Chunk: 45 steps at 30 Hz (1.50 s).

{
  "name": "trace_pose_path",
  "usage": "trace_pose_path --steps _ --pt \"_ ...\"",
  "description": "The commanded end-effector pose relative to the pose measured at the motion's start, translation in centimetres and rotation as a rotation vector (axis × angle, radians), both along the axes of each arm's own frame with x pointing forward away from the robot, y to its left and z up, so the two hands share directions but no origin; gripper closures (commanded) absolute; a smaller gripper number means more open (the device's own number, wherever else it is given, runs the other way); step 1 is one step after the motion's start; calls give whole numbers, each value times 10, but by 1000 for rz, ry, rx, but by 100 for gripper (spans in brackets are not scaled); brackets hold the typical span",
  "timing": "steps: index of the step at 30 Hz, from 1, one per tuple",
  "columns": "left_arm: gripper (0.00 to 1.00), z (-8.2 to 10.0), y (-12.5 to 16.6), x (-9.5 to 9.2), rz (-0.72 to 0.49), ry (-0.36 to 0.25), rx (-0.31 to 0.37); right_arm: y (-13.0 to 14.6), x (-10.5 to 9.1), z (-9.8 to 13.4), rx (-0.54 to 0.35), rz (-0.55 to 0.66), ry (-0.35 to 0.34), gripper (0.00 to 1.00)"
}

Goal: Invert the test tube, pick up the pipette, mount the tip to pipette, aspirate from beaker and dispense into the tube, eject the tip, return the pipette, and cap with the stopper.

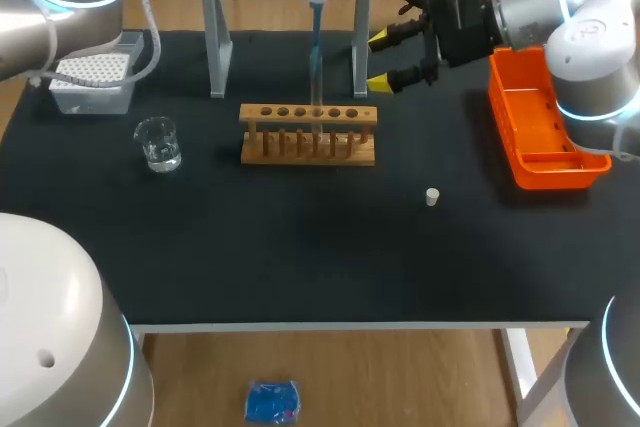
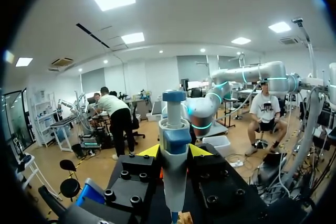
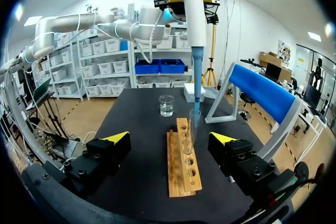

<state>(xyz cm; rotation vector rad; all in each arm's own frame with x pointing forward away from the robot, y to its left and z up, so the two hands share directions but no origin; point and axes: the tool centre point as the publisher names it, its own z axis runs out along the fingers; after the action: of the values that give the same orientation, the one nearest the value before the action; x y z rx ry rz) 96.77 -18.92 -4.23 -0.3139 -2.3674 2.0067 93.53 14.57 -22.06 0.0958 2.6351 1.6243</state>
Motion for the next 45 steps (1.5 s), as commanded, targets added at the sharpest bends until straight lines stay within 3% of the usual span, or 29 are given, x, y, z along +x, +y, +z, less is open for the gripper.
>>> trace_pose_path --steps 1,45 --pt "100 2 -1 -2 6 -2 2 0 0 0 0 1 0 0" --pt "100 16 -4 -11 19 -27 20 0 0 0 0 1 0 0"
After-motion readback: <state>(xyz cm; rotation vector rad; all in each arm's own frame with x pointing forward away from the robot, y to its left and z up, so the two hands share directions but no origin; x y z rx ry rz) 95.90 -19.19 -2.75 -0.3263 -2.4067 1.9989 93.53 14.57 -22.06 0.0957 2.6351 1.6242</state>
